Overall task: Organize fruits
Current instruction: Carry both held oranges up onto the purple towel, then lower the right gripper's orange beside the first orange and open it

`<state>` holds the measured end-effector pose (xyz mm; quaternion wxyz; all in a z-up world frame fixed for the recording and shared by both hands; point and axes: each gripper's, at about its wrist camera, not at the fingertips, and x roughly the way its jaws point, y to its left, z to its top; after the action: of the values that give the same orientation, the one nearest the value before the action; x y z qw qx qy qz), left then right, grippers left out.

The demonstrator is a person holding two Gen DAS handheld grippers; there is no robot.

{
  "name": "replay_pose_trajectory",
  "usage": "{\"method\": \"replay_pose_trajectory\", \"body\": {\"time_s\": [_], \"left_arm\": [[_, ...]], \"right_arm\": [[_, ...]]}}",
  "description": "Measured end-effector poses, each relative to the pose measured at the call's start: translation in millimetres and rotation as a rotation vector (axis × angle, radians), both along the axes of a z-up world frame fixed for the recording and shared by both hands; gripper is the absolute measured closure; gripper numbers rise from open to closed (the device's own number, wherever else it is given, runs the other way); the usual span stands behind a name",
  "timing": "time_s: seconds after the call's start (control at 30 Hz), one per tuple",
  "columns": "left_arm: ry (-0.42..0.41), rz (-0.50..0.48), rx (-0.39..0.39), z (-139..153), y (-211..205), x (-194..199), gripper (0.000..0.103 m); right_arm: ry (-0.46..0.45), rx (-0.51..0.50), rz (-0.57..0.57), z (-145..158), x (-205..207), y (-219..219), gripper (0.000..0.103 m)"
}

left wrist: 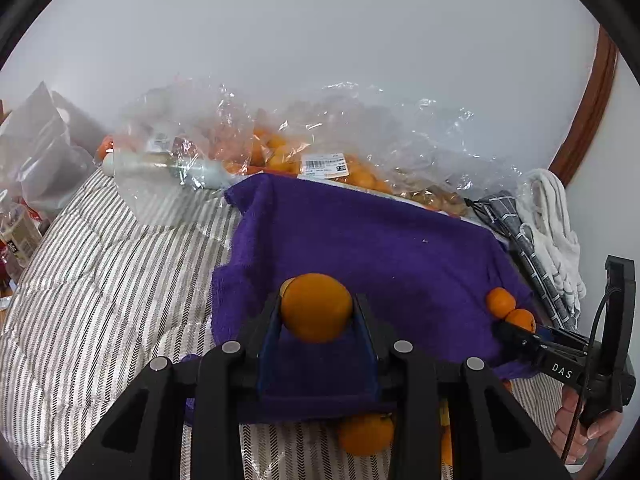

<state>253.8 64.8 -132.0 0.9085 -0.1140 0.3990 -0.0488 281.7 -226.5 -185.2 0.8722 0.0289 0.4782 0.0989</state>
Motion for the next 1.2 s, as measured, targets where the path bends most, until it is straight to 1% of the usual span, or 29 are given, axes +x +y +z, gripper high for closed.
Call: {"method": "replay_pose_trajectory", "body": {"time_s": [0.23,0.4,0.6,0.83,0.93,0.97,1.03,1.2], "left_arm": [[0.02,0.002,0.0,-4,1,2,0.07],[0.033,-0.015,0.019,-8,-4,3,0.07],[0.046,-0.023,0.058,-12,-8,6,0.07],[0.066,-0.023,0.076,-17,-9,8,0.07],[0.071,-0.028,0.086,-18,-11,8,0.07],[0.072,-0.028,0.091,-18,-12,8,0.07],[0.071,-0.031,0.113,-19,-14,8,0.07],[0.07,-0.039,0.157,-20,-20,7,0.07]], "right_arm": [[-0.026,-0.009,-0.01,-1,2,1,0.061],[-0.051,-0.005,-0.02,2,2,1,0.061],[-0.048,-0.012,-0.014,2,2,2,0.061],[-0.04,-0.013,-0.013,1,2,2,0.061],[-0.053,-0.014,-0.007,4,0,3,0.061],[-0.056,-0.016,-0.006,5,-1,3,0.06],[-0.063,-0.018,0.0,8,-3,3,0.053],[-0.083,-0.028,0.005,13,-7,4,0.052]]}}
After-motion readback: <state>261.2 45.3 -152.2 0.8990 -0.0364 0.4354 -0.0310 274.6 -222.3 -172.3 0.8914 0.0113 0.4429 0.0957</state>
